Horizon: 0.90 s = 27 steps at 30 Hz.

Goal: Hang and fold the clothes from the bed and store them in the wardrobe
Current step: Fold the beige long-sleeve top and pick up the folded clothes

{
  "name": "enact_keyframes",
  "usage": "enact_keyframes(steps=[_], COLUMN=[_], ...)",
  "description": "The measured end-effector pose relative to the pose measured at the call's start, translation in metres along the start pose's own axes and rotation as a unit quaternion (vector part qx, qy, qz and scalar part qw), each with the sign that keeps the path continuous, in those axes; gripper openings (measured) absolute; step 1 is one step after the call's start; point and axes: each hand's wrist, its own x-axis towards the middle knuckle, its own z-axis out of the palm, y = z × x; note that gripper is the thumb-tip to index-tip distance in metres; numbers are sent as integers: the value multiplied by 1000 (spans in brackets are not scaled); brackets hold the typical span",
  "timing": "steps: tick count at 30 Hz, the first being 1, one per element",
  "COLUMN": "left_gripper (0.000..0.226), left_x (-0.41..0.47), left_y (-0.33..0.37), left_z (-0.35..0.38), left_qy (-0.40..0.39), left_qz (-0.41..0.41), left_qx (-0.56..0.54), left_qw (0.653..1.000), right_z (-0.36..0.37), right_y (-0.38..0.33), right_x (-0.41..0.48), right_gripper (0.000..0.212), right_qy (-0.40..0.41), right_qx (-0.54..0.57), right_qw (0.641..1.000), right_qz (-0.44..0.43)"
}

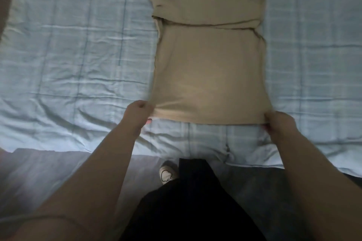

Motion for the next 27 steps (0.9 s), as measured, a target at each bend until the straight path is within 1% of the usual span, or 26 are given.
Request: enact_keyframes(steps=[2,3,4,5,7,8,10,11,13,15,19,21,24,26,27], left_gripper=[15,16,19,21,25,27,26,24,20,26,34,33,28,26,26], left_x=[-9,-15,-21,-29,-47,-58,-81,-94,-116,-134,-155,-160,-160,-154,-150], left_y=[-1,-2,-3,-3,-1,-1,-3,-6,-18,-38,-82,-98,-102,-90,-81], left_z=[-9,-13,-17,-22,-32,-39,-50,-56,-66,-75,-82,-80,-74,-71,-70], left_qy=[-58,-81,-93,-97,-98,-98,-95,-91,-83,-81,-95,-94,-99,-112,-115], left_qz=[-36,-46,-52,-58,-68,-73,-81,-84,-89,-109,-143,-153,-154,-133,-119], left_qx=[-130,-173,-196,-209,-221,-223,-220,-213,-189,-175,-177,-200,-231,-219,-214], left_qw=[989,981,975,971,968,967,968,969,974,975,969,963,955,960,963], right_z=[-8,-11,-17,-21,-32,-39,-54,-61,-75,-86,-97,-96,-89,-84,-82], right_y=[-2,-3,-4,-5,-5,-3,2,8,23,42,83,98,100,88,79], right_x=[-11,-19,-27,-37,-55,-64,-82,-89,-103,-117,-129,-132,-136,-136,-136], right_gripper=[11,12,11,16,38,42,42,41,40,39,41,34,20,18,20], right_qy=[-44,-56,-63,-65,-58,-55,-50,-43,-33,-28,-30,-34,-20,-13,-17], right_qx=[137,174,186,183,149,118,69,67,58,27,-6,-7,-52,-78,-68], right_qw=[989,982,979,980,987,991,996,996,998,999,999,998,998,997,998], right_qz=[40,46,44,35,8,-8,-31,-32,-21,-3,38,53,28,-2,-11])
